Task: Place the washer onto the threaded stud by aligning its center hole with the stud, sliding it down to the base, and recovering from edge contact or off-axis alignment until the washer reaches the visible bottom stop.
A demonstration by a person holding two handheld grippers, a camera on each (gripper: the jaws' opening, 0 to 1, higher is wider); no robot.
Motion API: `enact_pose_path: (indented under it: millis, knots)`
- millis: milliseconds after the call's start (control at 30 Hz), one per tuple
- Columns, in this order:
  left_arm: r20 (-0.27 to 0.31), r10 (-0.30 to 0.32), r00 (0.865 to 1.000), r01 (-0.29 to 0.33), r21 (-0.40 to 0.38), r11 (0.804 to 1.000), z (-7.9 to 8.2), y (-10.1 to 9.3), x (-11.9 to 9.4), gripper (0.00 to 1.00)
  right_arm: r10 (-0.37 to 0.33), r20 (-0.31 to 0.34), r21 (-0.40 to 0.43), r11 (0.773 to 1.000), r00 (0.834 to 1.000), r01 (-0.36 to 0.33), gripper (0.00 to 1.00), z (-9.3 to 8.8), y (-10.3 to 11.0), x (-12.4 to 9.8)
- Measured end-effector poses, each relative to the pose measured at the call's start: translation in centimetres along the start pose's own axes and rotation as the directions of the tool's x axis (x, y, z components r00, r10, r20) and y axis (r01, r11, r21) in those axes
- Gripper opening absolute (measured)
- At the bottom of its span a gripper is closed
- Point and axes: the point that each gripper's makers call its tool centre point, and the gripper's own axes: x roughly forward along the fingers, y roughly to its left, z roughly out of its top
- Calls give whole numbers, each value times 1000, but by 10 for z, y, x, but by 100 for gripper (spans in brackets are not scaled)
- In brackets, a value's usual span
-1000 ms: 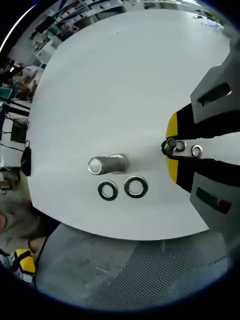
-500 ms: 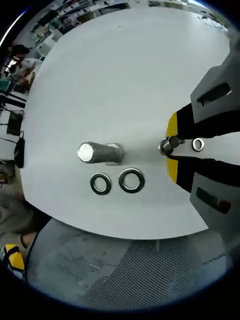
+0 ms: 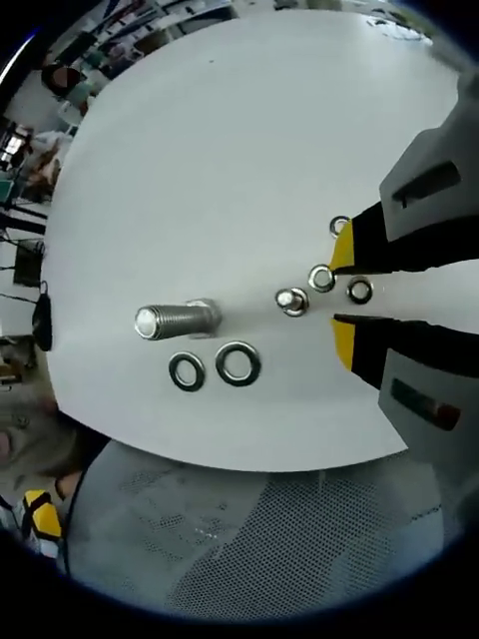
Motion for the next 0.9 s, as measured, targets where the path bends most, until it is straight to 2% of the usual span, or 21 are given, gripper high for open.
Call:
enact_pose_path:
  millis: [200, 600, 700, 767, 833, 900]
  knots:
    - [2, -2, 1000, 2, 0, 1000, 0, 0, 0, 4, 5, -7, 47, 999, 1000, -5, 18, -12, -1, 1]
    - [-1, -1, 1000, 1, 0, 1000, 0, 0, 0, 4, 11, -35, 45, 999, 999, -10, 18, -15, -3, 4]
    - [-1, -1, 1000, 1, 0, 1000, 0, 0, 0, 4, 17, -62, 53, 999, 998, -14, 18, -22, -4, 7]
    - [-1, 0, 1000, 0, -1, 1000, 0, 0, 0, 4, 19, -44, 66, 998, 999, -16, 17, -20, -6, 7]
    - [-1, 0, 1000, 0, -1, 1000, 0, 0, 0, 4, 19, -44, 58, 998, 999, -16, 17, -20, -5, 7]
    - [-2, -1, 1000, 1, 0, 1000, 0, 0, 0, 4, 17, -63, -5, 1000, 998, -17, 17, -19, -5, 8]
